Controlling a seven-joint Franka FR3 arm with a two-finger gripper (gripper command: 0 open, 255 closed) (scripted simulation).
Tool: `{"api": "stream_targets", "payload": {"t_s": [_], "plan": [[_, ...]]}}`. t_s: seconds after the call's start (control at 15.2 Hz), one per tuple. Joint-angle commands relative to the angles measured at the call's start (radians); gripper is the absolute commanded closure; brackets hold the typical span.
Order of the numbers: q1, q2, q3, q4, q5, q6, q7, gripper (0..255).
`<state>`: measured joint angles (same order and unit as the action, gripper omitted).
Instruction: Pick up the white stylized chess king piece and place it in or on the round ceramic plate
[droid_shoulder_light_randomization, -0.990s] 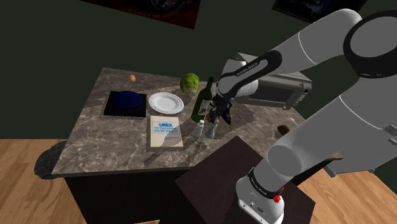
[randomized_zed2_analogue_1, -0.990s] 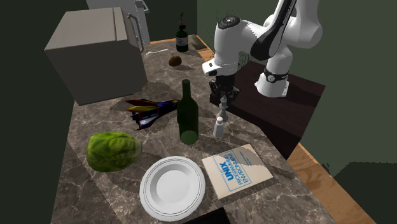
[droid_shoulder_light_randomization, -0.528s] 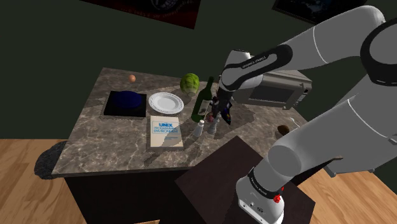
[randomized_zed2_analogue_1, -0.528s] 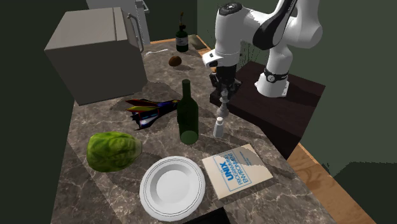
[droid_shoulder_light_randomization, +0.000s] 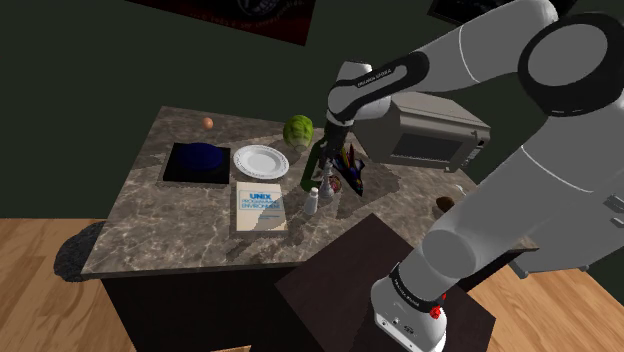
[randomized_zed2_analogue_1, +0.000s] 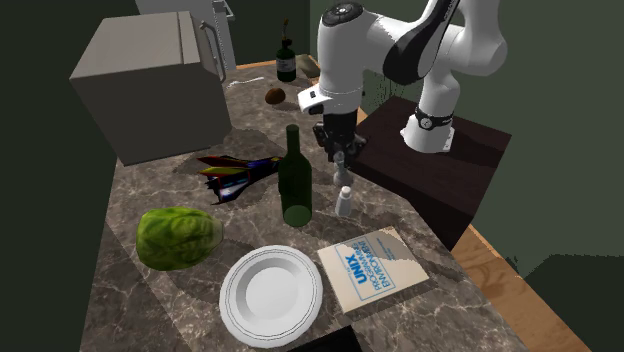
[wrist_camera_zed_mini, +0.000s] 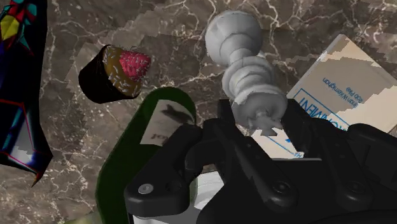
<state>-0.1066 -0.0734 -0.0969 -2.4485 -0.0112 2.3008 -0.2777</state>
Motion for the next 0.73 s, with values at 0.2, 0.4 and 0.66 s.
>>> {"api": "stream_targets", "payload": {"t_s": [0.2, 0.4, 0.66], "plan": [[0.018, 0.152, 0.017, 0.225, 0.021, -0.074, 0.02, 255], [0.025, 0.248, 0.026, 0.37, 0.03, -0.123, 0.032, 255], [0.033, 0.382, 0.035, 0.58, 0.038, -0.2, 0.047, 255]]}}
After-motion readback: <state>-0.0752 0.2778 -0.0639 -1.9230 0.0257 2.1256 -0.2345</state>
